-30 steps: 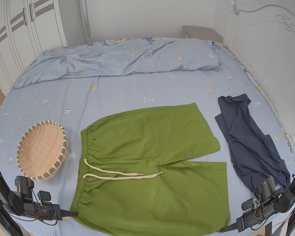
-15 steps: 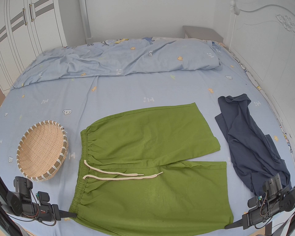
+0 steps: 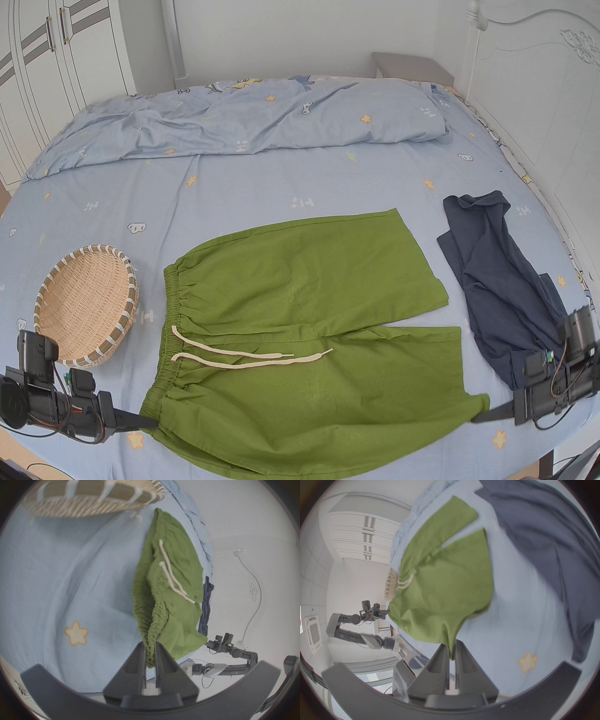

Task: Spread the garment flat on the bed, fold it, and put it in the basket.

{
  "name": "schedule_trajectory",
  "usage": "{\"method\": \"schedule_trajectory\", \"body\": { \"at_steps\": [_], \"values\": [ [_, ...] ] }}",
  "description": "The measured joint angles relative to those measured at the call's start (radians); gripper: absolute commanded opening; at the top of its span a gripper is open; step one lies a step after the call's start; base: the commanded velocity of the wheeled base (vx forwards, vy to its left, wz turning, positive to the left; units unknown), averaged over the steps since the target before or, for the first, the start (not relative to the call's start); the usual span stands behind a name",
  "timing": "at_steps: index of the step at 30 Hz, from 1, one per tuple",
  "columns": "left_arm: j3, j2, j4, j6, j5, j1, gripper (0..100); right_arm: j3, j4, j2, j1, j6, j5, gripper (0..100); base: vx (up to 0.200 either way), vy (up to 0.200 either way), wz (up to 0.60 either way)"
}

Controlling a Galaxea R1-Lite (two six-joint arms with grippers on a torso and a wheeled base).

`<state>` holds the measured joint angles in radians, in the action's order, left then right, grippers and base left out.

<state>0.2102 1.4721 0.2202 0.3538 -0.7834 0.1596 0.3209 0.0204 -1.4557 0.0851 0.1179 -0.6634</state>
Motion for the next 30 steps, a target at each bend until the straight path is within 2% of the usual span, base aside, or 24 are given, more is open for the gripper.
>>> {"method": "schedule_trajectory", "body": {
  "at_steps": [4,11,21,30],
  "values": [
    [0.126,-0.048,-0.114,0.023,0.0,-0.017,0,0.176,-0.112,0.037,-0.001,0.003,-0.001,0,0.0,0.0,0.0],
    [0.324,-0.064,-0.193,0.049,-0.001,-0.031,0,0.475,-0.219,0.034,0.0,0.027,-0.001,0,0.0,0.0,0.0],
    [0.584,0.056,-0.22,0.092,-0.008,-0.033,0,0.811,-0.258,-0.095,0.014,0.083,-0.001,0,0.0,0.0,0.0],
    [0.722,0.163,-0.22,0.107,-0.01,-0.03,0,1.069,-0.253,-0.274,0.02,0.091,0.011,0,0.0,0.0,0.0]
  ]
}}
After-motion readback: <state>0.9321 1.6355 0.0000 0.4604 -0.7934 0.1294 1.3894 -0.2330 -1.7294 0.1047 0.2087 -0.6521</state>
